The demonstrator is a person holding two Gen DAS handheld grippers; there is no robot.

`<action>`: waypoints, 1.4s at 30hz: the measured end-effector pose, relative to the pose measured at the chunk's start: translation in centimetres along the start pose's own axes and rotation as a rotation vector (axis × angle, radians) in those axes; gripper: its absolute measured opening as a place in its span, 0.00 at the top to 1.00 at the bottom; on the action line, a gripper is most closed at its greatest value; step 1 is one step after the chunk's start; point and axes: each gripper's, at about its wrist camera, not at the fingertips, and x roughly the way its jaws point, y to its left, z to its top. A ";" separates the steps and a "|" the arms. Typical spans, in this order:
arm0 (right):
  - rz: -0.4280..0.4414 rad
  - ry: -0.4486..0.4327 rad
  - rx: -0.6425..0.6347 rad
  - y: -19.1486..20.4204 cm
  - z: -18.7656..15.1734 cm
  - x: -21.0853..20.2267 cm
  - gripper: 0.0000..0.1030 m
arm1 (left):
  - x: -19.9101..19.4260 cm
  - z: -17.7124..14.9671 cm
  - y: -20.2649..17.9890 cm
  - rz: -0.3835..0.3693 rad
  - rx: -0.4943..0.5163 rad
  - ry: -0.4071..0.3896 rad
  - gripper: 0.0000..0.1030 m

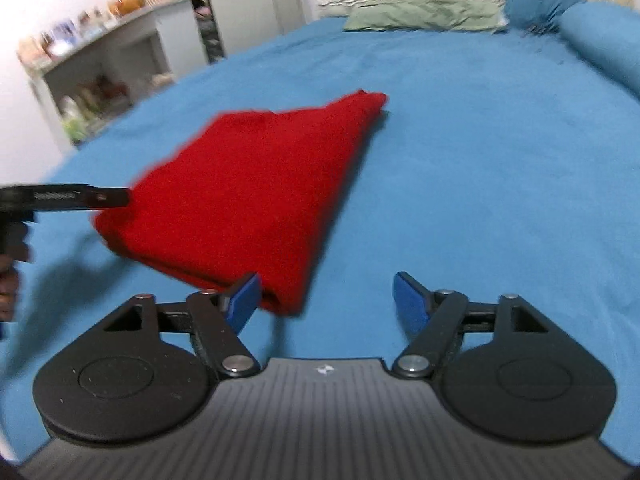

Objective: Fold small clothes

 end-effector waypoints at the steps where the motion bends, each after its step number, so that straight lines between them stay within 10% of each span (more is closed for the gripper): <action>1: 0.026 0.008 0.024 -0.4 1.2 0.0 0.06 | 0.3 1.3 -0.1 -0.019 0.008 0.008 0.12; 10: 0.175 0.173 0.291 -4.4 9.6 7.3 0.00 | 8.6 6.4 0.6 -0.148 -0.093 0.205 0.11; 15: 0.165 0.199 0.320 -4.2 9.7 11.6 0.02 | 10.6 5.5 0.6 -0.183 -0.108 0.259 0.31; 21: 0.186 0.181 0.306 -3.0 9.2 12.9 0.53 | 10.4 5.7 0.8 -0.252 -0.154 0.267 0.73; 32: 0.196 0.074 0.254 -2.8 9.9 -0.8 0.63 | -2.2 6.2 -6.9 -0.301 -0.092 0.166 0.77; 42: 0.048 0.089 0.313 -7.4 -2.0 -10.7 0.61 | -3.8 -4.2 -15.7 -0.268 0.004 0.341 0.75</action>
